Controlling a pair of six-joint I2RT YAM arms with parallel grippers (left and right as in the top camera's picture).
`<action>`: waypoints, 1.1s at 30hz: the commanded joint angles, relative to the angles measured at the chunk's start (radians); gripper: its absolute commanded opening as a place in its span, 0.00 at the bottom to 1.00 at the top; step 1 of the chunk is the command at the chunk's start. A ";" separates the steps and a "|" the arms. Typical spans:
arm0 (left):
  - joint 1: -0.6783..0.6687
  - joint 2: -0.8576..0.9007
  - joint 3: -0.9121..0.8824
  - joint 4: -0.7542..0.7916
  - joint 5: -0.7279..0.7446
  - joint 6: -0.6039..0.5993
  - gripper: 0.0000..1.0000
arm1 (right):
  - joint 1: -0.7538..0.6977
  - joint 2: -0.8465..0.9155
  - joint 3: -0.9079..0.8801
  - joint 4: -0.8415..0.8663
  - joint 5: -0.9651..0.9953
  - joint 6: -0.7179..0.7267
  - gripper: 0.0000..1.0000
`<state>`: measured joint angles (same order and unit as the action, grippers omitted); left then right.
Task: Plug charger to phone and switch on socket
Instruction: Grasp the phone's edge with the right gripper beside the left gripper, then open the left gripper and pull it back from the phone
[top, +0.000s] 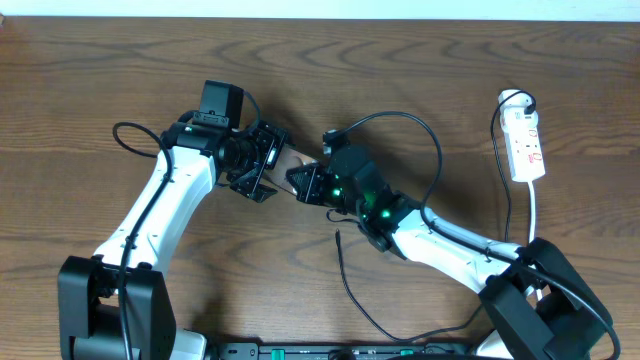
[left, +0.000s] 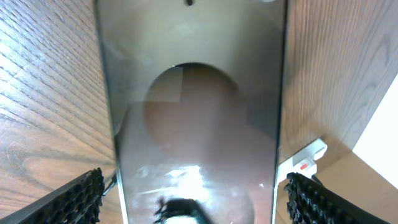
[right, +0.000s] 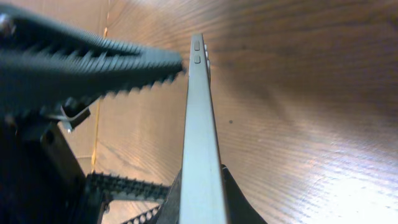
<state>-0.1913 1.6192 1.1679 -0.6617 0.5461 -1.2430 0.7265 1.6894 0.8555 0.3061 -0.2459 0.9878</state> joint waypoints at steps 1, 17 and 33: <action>0.021 -0.021 0.009 -0.004 0.047 0.047 0.91 | -0.026 -0.004 0.008 0.004 0.012 -0.009 0.01; 0.322 -0.021 0.009 0.023 0.248 0.328 0.90 | -0.177 -0.004 0.008 0.042 -0.084 0.280 0.01; 0.416 -0.021 0.009 0.319 0.529 0.491 0.88 | -0.218 -0.004 0.008 0.416 -0.185 0.707 0.01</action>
<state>0.2230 1.6192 1.1671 -0.4152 0.9234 -0.7891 0.5137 1.6917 0.8539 0.6830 -0.4015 1.6081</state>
